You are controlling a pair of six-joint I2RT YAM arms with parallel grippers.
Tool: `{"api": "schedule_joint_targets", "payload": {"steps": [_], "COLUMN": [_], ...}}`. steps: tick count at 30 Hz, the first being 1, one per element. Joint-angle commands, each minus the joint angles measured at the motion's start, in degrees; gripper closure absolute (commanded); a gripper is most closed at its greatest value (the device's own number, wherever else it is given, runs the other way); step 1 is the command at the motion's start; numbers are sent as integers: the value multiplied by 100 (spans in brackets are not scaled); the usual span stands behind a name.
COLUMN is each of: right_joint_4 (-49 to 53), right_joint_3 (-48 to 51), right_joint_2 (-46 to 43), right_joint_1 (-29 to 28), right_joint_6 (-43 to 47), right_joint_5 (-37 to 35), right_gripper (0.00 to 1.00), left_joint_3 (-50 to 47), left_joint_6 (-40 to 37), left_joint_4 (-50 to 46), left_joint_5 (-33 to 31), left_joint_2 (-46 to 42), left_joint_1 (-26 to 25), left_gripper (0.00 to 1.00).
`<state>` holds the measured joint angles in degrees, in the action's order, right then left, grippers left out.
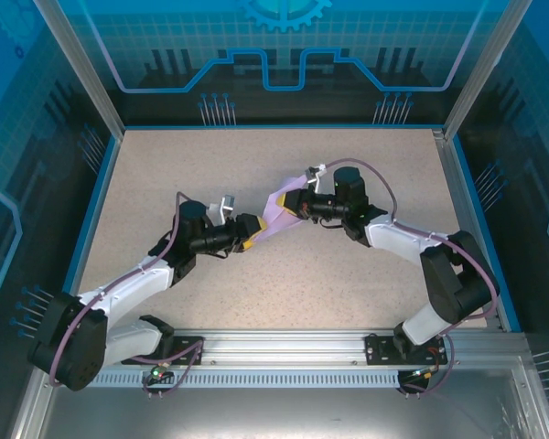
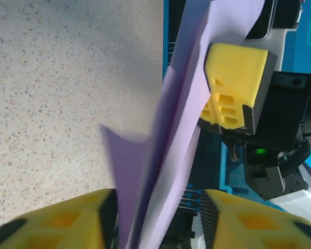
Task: Fold a paper plane with a square sheet of paper (pick it up from the middle)
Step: Turn over the paper at the center of the table.
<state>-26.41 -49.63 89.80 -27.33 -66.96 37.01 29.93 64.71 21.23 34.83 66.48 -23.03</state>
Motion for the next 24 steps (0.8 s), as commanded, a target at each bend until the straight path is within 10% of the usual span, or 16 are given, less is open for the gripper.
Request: {"api": "schedule_joint_targets", "payload": {"steps": [1,19,24], "right_joint_4": [-320,-355,200], "right_joint_3": [108,247,243], "right_joint_2": [-147,-218,-359], "right_joint_1": [35,85,187], "right_joint_6": [-141,-108,188], "right_joint_5": [148,183,96], "right_gripper": [96,91,63], "left_joint_3": [90,441,828], "left_joint_6": [102,-760,-1501], "left_joint_4": [234,-746,-1709], "left_joint_5": [191,79,-123], "left_joint_2": [-43,-90,-148], "left_joint_1": [31,26,27], "left_gripper": [58,91,98]}}
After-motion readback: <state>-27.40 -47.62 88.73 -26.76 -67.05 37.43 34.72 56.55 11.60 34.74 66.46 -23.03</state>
